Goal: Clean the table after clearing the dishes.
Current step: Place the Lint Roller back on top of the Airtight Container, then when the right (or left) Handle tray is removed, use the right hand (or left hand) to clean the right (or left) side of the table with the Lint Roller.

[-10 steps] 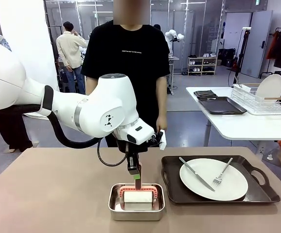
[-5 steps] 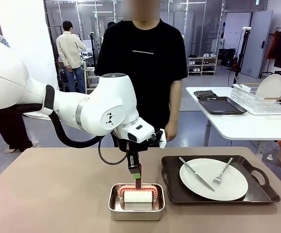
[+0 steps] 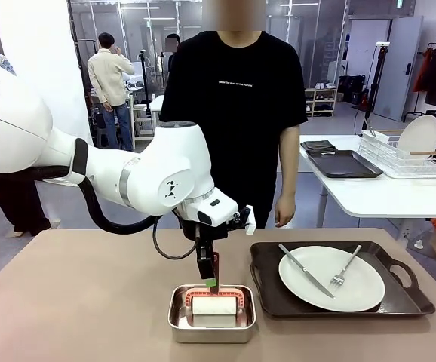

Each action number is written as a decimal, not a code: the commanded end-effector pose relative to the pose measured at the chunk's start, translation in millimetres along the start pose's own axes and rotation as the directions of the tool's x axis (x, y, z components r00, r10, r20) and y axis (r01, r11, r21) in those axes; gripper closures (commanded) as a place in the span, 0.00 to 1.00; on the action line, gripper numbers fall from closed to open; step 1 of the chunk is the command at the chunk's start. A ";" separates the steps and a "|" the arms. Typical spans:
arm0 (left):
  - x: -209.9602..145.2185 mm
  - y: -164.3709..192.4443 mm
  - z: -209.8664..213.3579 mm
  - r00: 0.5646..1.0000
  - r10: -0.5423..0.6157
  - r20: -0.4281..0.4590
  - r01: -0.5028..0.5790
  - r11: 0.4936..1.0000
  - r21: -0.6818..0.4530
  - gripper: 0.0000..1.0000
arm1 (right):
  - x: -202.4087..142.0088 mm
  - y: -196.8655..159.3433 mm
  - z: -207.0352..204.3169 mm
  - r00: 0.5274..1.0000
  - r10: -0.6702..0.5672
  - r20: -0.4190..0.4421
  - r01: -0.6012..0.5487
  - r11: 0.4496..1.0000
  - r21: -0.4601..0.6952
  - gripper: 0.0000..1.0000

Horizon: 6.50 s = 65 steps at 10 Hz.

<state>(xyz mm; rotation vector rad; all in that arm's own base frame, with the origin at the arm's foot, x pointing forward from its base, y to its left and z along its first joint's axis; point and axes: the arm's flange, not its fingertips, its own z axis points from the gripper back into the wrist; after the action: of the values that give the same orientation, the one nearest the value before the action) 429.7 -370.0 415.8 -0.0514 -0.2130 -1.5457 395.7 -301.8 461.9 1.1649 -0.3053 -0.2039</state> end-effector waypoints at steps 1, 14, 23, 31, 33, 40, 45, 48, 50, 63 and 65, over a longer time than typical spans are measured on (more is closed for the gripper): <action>-6.6 -8.2 18.1 0.999 -0.020 0.031 0.020 1.000 -0.005 0.06 | -1.6 4.0 -0.6 1.000 -0.008 0.004 0.008 1.000 -0.001 0.00; -2.9 -4.6 36.1 1.000 -0.002 0.027 0.001 0.999 0.043 0.00 | -1.6 4.0 -0.6 1.000 -0.008 0.004 0.008 1.000 -0.001 0.00; -250.6 32.5 180.4 0.725 0.638 0.258 -0.503 0.747 -0.434 0.00 | -1.6 4.0 -0.6 1.000 -0.008 0.004 0.008 1.000 -0.001 0.00; -607.9 -43.5 108.7 -0.040 0.913 0.406 -0.617 0.297 -0.728 0.00 | -1.6 4.0 -0.6 1.000 -0.008 0.004 0.008 1.000 -0.001 0.00; -636.2 -56.9 94.4 -0.025 0.928 0.373 -0.601 0.284 -0.747 0.00 | -1.6 4.0 -0.6 1.000 -0.008 0.004 0.008 1.000 -0.001 0.00; -647.1 -50.3 82.4 -0.033 0.942 0.333 -0.640 0.236 -0.731 0.00 | -1.6 4.0 -0.6 1.000 -0.008 0.004 0.008 1.000 -0.001 0.00; -647.1 -50.3 82.4 -0.033 0.942 0.333 -0.640 0.236 -0.731 0.00 | -1.6 4.0 -0.6 1.000 -0.008 0.004 0.008 1.000 -0.001 0.00; -647.1 -50.3 82.4 -0.033 0.942 0.333 -0.640 0.236 -0.731 0.00 | -1.6 4.0 -0.6 1.000 -0.008 0.004 0.008 1.000 -0.001 0.00; -647.1 -50.3 82.4 -0.033 0.942 0.333 -0.640 0.236 -0.731 0.00 | -1.6 4.0 -0.6 1.000 -0.008 0.004 0.008 1.000 -0.001 0.00; -647.1 -50.3 82.4 -0.033 0.942 0.333 -0.640 0.236 -0.731 0.00 | -1.6 4.0 -0.6 1.000 -0.008 0.004 0.008 1.000 -0.001 0.00; -647.1 -50.3 82.4 -0.033 0.942 0.333 -0.640 0.236 -0.731 0.00 | -1.6 4.0 -0.6 1.000 -0.008 0.004 0.008 1.000 -0.001 0.00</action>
<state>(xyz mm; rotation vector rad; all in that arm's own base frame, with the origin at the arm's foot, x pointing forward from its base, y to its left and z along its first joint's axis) 367.7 279.7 382.5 -1.0296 -0.4435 -0.1181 395.6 -302.0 462.1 1.1646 -0.3058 -0.2040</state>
